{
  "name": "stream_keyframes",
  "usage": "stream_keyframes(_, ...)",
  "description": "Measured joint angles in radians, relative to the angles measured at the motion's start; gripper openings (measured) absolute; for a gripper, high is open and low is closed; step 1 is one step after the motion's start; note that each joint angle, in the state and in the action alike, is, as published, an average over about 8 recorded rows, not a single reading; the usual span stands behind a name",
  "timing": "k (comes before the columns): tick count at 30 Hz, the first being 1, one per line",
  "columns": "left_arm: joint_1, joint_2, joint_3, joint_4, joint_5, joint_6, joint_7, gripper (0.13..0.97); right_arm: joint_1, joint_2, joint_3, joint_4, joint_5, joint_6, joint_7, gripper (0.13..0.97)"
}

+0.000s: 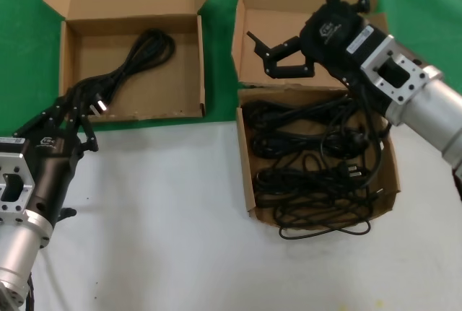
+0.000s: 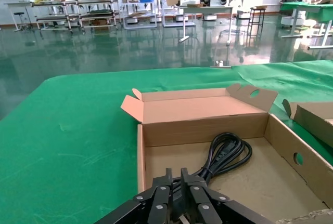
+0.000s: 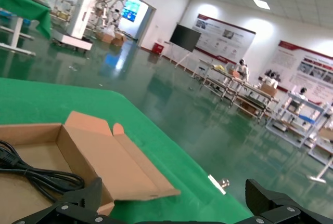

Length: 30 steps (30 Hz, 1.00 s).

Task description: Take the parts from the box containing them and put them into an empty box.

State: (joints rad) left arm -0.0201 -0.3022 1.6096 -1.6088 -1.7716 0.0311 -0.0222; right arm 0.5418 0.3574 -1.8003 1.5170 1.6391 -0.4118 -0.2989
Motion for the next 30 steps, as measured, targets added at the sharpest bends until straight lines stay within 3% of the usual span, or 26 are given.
stream_keyframes(14,0.004,0.000,-0.002,0.002,-0.005,-0.006,0.004,0.281,-0.101,-0.011,0.037,0.015,0.030,0.076,0.056,0.966)
stream_keyframes(23,0.006,0.001,-0.003,0.003,-0.009,-0.010,0.007,0.447,-0.169,-0.018,0.063,0.026,0.050,0.129,0.094,0.966)
stream_keyframes(30,0.008,0.001,-0.004,0.004,-0.012,-0.013,0.009,0.635,-0.223,-0.024,0.082,0.034,0.066,0.169,0.123,0.966)
